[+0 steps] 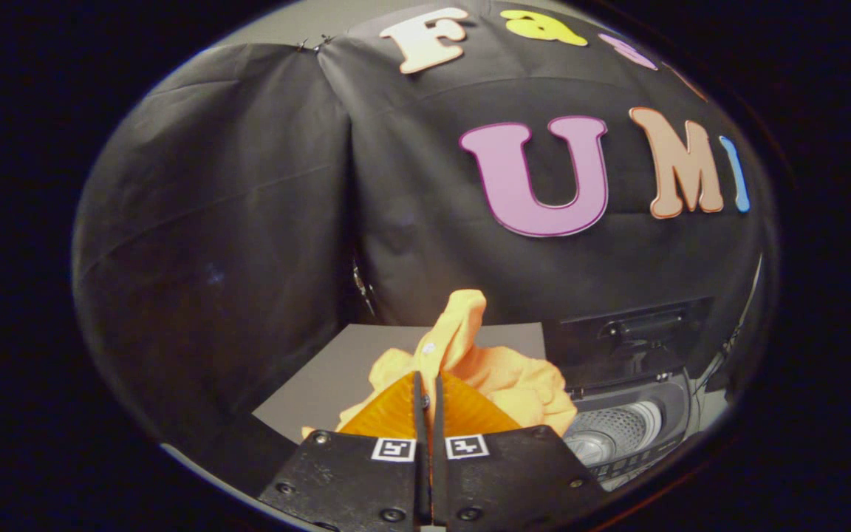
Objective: Put the clothes into the washing machine and then close the washing machine lid.
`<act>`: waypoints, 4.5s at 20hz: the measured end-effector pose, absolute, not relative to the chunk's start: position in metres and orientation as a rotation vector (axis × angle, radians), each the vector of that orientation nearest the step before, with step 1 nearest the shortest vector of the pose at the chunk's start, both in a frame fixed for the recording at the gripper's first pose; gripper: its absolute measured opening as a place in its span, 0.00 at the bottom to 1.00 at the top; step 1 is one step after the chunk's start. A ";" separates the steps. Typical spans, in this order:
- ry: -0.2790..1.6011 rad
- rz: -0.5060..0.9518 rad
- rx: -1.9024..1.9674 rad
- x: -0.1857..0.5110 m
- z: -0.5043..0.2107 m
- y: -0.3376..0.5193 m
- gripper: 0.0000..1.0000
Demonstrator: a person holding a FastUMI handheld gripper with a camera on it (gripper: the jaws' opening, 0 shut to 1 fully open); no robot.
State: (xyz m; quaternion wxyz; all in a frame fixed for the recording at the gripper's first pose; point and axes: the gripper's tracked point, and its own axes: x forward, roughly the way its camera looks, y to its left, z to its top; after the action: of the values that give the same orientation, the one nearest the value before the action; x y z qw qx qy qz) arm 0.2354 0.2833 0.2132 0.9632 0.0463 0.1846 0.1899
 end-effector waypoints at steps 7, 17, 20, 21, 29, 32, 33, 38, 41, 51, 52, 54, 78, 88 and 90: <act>0.300 0.255 0.094 0.235 0.256 0.172 0.01; 0.299 0.079 -0.125 0.274 0.200 0.062 0.01; 0.377 0.074 -0.119 0.288 0.139 0.051 0.01; 0.402 0.076 -0.090 0.294 0.119 0.051 0.01; 0.543 0.039 0.028 0.312 -0.010 0.037 0.01; 0.579 0.006 0.049 0.319 -0.035 0.027 0.01; 0.585 -0.008 0.059 0.322 -0.044 0.022 0.01; 0.669 -0.041 0.105 0.320 -0.072 0.014 0.15; 0.633 -0.057 0.139 0.327 -0.065 0.012 0.47; 0.591 -0.113 0.138 0.330 -0.001 0.010 0.98; 0.576 -0.115 0.124 0.331 0.009 0.011 0.98; 0.557 -0.110 0.094 0.332 0.024 0.014 0.98; -0.041 -0.066 0.001 0.469 0.211 0.054 0.96; -0.051 -0.057 -0.032 0.490 0.163 0.045 0.97; -0.035 -0.061 -0.038 0.490 0.163 0.044 0.98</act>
State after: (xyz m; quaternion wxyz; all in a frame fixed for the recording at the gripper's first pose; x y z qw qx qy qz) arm 0.4899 0.0439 0.1625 0.9992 -0.0192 -0.0176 -0.0306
